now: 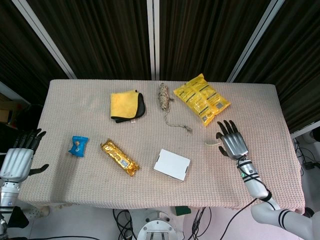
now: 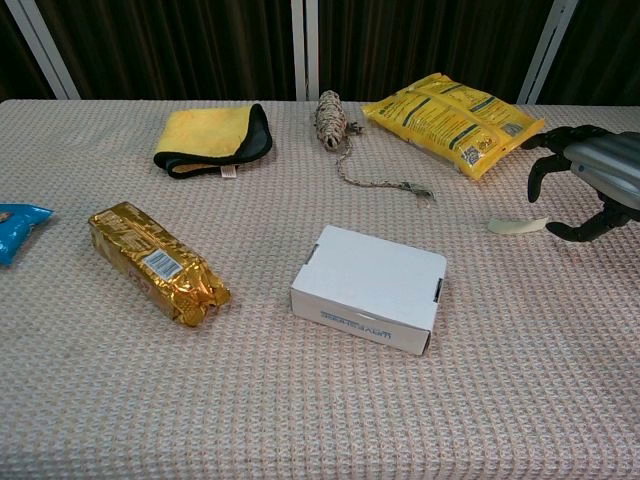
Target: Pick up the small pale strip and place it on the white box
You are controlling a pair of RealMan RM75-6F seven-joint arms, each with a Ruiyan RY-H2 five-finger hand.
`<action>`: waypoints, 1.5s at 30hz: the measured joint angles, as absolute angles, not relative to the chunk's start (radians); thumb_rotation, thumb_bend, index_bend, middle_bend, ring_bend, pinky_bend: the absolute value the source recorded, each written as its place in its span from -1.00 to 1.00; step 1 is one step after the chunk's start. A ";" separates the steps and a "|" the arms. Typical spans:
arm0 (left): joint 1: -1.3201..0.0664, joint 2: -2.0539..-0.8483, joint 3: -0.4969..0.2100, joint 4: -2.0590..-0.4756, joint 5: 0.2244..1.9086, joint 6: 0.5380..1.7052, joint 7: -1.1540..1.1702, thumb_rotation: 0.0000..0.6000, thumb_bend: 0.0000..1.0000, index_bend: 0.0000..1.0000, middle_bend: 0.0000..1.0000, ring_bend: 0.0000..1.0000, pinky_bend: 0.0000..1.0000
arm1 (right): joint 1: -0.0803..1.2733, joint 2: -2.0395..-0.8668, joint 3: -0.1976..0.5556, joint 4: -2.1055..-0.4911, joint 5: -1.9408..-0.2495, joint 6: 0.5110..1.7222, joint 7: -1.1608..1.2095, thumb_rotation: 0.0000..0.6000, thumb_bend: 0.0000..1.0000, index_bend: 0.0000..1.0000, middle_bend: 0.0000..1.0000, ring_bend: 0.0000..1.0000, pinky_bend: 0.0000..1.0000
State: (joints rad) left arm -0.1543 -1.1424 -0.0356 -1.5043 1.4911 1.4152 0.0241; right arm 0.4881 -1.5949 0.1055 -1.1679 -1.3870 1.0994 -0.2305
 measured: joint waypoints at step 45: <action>-0.155 -1.129 -0.031 -1.502 1.487 1.405 0.009 1.00 -0.91 -0.81 -0.86 -1.00 -0.81 | 0.526 -1.691 0.094 -1.051 -1.407 1.075 -0.195 1.00 -0.26 0.12 -0.85 -1.00 -1.00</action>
State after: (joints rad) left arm -0.1550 -1.1290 -0.0313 -1.5023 1.4872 1.4052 0.0086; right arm 0.5258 -1.6912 0.0935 -1.0505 -1.4066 1.0747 -0.1954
